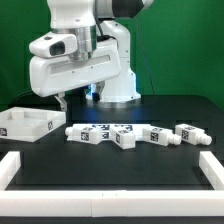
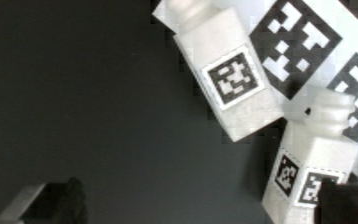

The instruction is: Assemble one leg

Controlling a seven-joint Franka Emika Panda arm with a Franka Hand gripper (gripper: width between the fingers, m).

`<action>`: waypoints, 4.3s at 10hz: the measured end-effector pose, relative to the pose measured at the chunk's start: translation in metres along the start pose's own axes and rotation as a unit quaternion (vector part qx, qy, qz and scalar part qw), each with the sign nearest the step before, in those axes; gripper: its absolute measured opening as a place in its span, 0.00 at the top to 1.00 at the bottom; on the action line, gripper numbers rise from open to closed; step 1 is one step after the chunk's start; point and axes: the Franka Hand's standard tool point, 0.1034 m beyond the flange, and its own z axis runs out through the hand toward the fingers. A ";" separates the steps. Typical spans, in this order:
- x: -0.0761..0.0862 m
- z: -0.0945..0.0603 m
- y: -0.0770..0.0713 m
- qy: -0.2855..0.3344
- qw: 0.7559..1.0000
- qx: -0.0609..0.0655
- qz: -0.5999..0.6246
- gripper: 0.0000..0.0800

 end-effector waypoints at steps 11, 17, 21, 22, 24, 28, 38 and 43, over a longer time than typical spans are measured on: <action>-0.156 0.045 0.086 -0.011 0.983 -0.003 -0.185 0.19; -0.187 0.072 0.107 -0.023 0.973 -0.017 -0.229 0.19; -0.188 0.073 0.107 -0.023 0.973 -0.016 -0.229 0.70; -0.188 0.073 0.107 -0.023 0.973 -0.016 -0.229 0.87; -0.188 0.072 0.108 -0.023 0.974 -0.017 -0.227 0.93; -0.116 0.024 0.105 -0.001 0.999 -0.036 0.024 0.93; -0.018 0.002 0.105 -0.001 0.981 -0.027 0.190 0.93; 0.117 -0.003 0.104 0.031 0.919 -0.056 0.388 0.93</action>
Offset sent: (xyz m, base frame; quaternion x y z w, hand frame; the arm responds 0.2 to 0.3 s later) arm -0.0640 -0.1000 -0.0317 -0.0222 -0.0237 -0.1890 0.9814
